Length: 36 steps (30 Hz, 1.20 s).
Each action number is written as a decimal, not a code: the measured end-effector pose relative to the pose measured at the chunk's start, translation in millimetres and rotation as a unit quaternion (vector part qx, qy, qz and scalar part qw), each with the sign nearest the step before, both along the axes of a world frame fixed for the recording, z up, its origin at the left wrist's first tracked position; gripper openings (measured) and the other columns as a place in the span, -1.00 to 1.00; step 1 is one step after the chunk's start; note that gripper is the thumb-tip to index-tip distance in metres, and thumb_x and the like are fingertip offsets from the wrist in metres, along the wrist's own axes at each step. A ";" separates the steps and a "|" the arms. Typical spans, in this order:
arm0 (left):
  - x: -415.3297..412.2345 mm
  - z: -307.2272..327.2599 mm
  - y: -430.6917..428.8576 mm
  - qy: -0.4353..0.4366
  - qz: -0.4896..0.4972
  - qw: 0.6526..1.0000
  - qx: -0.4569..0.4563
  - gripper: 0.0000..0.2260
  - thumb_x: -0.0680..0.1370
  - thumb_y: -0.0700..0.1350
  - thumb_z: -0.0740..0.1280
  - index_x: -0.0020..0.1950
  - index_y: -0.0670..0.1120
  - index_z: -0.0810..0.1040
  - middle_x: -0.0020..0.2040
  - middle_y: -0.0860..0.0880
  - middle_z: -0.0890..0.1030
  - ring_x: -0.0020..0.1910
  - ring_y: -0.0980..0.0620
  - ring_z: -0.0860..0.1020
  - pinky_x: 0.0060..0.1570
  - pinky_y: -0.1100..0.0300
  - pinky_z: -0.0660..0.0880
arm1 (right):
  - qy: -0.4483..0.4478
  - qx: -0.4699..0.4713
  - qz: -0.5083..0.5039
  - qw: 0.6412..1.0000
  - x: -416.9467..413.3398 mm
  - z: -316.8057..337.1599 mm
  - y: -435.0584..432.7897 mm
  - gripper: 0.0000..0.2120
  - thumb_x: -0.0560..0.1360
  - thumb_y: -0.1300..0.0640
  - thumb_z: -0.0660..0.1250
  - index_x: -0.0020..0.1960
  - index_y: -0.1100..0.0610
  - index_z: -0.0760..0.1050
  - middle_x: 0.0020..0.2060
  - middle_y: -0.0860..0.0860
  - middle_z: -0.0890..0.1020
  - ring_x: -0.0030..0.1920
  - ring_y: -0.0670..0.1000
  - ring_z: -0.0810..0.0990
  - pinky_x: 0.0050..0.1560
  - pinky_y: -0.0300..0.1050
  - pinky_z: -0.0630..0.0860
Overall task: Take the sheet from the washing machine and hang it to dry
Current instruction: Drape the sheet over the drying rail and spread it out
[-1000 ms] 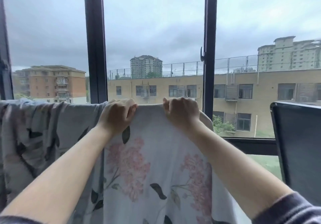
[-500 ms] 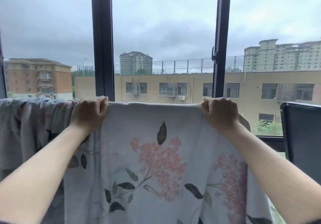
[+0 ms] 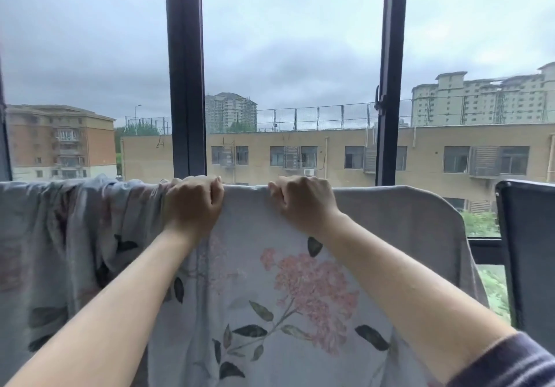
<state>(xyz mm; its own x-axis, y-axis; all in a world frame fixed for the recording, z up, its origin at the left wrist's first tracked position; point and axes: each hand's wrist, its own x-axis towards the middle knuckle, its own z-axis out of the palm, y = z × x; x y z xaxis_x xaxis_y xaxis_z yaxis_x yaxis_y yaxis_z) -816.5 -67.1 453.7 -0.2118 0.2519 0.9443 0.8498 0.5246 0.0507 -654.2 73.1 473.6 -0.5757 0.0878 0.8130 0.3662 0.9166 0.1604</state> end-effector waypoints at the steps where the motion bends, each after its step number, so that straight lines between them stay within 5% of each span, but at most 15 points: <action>1: -3.3 0.2 -1.5 0.002 -0.002 1.000 -0.001 -0.69 0.54 0.02 -0.01 -0.36 0.00 0.31 -0.39 -0.08 0.56 -0.36 -0.13 0.51 -0.16 0.05 0.38 | -0.003 0.004 -0.006 1.000 -9.2 2.1 -5.5 -0.63 0.62 -0.07 -0.02 -0.25 0.03 0.37 -0.38 0.00 0.52 -0.36 0.06 0.44 -0.23 -0.12 0.41; 11: -59.2 -0.3 -48.9 0.003 0.007 1.000 0.002 -0.61 0.55 0.03 -0.01 -0.35 -0.11 0.43 -0.35 -0.18 0.59 -0.36 -0.18 0.55 -0.17 0.02 0.44 | 0.036 0.060 -0.074 0.995 -26.4 -5.1 -3.9 -0.49 0.62 -0.11 -0.05 -0.23 0.08 0.55 -0.40 0.04 0.58 -0.36 0.11 0.57 -0.37 -0.16 0.25; 15: -64.7 -1.3 -53.0 0.024 -0.012 1.000 0.005 -0.68 0.55 0.01 0.01 -0.37 -0.04 0.33 -0.39 -0.15 0.56 -0.40 -0.14 0.51 -0.26 0.09 0.39 | 0.030 0.055 -0.081 0.995 -34.2 -6.7 -6.6 -0.50 0.62 -0.10 -0.08 -0.18 0.06 0.55 -0.37 0.03 0.58 -0.38 0.08 0.45 -0.36 -0.14 0.23; 25: -111.5 -3.4 -82.9 0.083 0.009 0.997 -0.003 -0.64 0.56 -0.04 0.06 -0.36 -0.12 0.45 -0.44 -0.11 0.53 -0.47 -0.11 0.50 -0.26 0.09 0.43 | 0.067 0.063 -0.096 0.991 -50.9 -7.7 -6.6 -0.49 0.58 -0.06 -0.04 -0.33 0.09 0.55 -0.48 0.04 0.56 -0.47 0.06 0.41 -0.38 -0.17 0.23; 30: -139.4 -0.4 -110.2 0.090 0.001 0.996 -0.019 -0.65 0.54 -0.05 0.04 -0.34 -0.12 0.47 -0.44 -0.10 0.52 -0.46 -0.10 0.49 -0.23 0.06 0.43 | 0.103 0.055 -0.121 0.986 -61.8 -8.9 -7.4 -0.44 0.52 -0.07 -0.09 -0.45 0.11 0.50 -0.59 0.08 0.50 -0.55 0.12 0.49 -0.43 -0.18 0.30; 36: -164.0 2.5 -138.3 0.119 -0.011 0.993 -0.016 -0.67 0.54 -0.07 0.07 -0.34 -0.13 0.47 -0.44 -0.11 0.52 -0.49 -0.06 0.44 -0.34 0.14 0.34 | 0.105 0.035 -0.154 0.982 -57.7 -8.5 -18.1 -0.51 0.50 -0.09 -0.11 -0.48 0.07 0.35 -0.60 0.04 0.37 -0.53 0.05 0.30 -0.39 -0.17 0.23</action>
<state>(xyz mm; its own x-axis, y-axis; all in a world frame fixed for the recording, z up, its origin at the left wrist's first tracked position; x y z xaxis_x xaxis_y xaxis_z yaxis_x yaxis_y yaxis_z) -980.5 -205.4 456.2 0.0215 0.2847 0.9584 0.8471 0.5039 -0.1687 -711.9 55.0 465.0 -0.3494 0.1716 0.9211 0.6567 0.7461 0.1101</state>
